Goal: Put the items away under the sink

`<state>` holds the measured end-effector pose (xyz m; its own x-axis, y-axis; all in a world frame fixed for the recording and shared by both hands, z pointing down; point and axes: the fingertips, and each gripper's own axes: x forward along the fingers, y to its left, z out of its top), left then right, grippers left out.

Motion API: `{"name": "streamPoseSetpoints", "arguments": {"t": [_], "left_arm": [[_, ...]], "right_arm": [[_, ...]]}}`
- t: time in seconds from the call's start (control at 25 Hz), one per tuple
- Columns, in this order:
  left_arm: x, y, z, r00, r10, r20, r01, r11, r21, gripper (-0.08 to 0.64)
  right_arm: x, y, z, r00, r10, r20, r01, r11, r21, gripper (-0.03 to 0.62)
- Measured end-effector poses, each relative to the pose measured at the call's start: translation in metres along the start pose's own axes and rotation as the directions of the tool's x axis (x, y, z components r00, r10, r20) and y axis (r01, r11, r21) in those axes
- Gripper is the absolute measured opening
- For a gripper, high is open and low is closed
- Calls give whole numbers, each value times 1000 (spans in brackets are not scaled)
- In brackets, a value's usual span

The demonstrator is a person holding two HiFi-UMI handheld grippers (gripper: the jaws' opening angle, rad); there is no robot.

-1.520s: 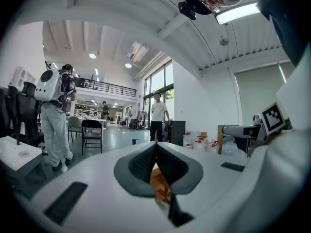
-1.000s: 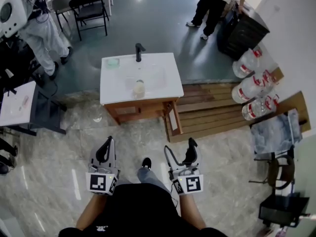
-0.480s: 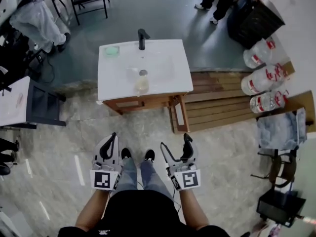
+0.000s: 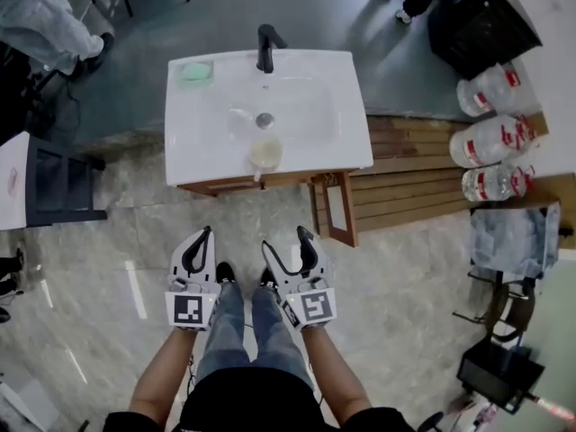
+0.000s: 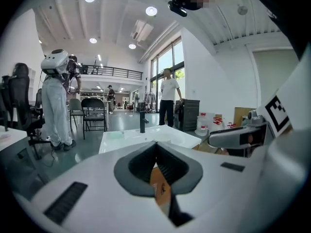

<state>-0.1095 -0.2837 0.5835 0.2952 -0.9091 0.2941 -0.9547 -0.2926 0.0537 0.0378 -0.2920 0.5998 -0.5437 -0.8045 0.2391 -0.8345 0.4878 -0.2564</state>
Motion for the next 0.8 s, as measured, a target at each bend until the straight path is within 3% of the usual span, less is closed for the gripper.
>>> {"name": "streamPoseSetpoints", "arguments": {"t": [0.2, 0.44, 0.8], "left_arm": [[43, 18, -25, 1000, 1, 3, -1, 1000, -22, 8], [79, 34, -60, 1000, -7, -30, 8, 999, 43, 8], [98, 46, -81, 998, -1, -70, 2, 1000, 21, 8]], "right_arm": [[60, -6, -30, 999, 6, -31, -7, 1000, -8, 316], [115, -17, -53, 998, -4, -68, 1, 999, -46, 265], [161, -27, -55, 998, -6, -63, 2, 997, -72, 219]]}}
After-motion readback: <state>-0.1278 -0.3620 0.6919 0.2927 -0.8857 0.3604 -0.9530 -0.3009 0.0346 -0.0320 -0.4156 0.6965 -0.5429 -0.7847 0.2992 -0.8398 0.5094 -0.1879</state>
